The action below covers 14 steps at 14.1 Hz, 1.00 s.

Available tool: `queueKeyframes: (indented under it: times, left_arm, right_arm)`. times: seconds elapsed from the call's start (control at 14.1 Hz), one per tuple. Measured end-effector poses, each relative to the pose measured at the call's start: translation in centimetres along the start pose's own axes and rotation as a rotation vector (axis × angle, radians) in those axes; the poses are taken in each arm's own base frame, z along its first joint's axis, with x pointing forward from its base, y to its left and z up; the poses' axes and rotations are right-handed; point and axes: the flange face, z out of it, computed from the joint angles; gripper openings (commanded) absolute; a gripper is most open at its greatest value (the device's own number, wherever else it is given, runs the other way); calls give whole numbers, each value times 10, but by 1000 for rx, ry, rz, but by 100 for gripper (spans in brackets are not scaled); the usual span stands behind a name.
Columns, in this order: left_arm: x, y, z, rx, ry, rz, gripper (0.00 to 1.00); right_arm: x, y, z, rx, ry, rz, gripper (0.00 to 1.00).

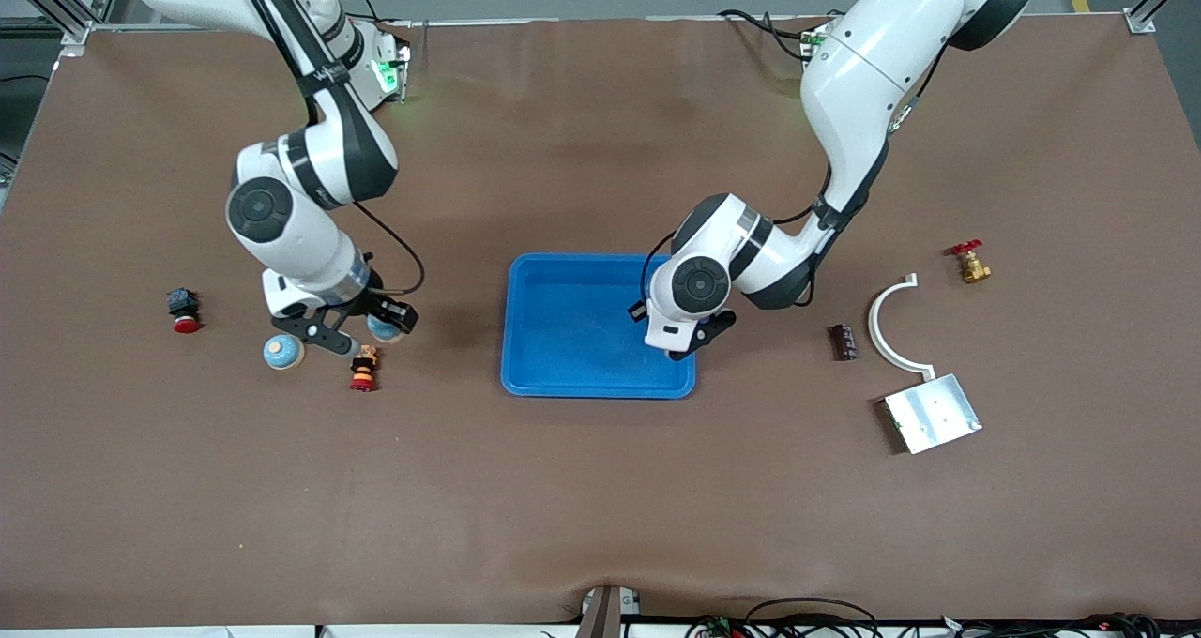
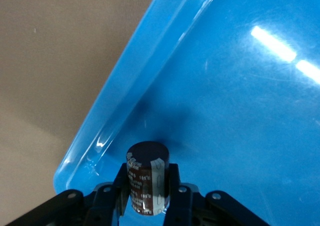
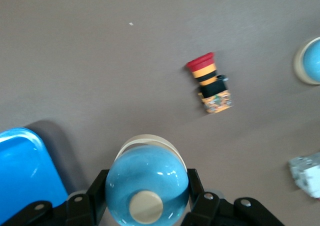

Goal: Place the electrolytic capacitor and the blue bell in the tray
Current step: 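Lower the capacitor into the tray and open the left gripper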

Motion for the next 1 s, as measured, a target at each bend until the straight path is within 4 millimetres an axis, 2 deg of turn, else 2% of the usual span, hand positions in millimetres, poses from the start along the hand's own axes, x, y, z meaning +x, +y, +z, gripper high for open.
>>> queueKeyframes:
  times: [0.43, 0.5, 0.57, 0.71, 0.85, 0.92, 1.0]
  left_arm:
    - [0, 0, 6, 11, 5, -1, 8]
    - [0, 0, 7, 13, 7, -6, 22]
    - [-1, 0, 7, 14, 8, -13, 29]
    - [-2, 1, 8, 14, 9, -15, 53]
    - [-2, 1, 7, 13, 10, -15, 93]
    - [-2, 1, 6, 12, 11, -15, 100]
    - [-2, 2, 4, 8, 12, -15, 100]
  right_arm:
    - [-3, -55, 28, 6, -11, 89, 0]
    - [-5, -62, 27, 4, -14, 102, 0]
    - [-6, -70, 25, 3, -17, 118, 0]
    - [-14, -91, 25, 3, -20, 147, 0]
    - [-22, -108, 34, 0, -25, 159, 0]
    - [-24, -112, 39, -3, -28, 164, 0]
    - [-24, -114, 45, -7, -32, 169, 0]
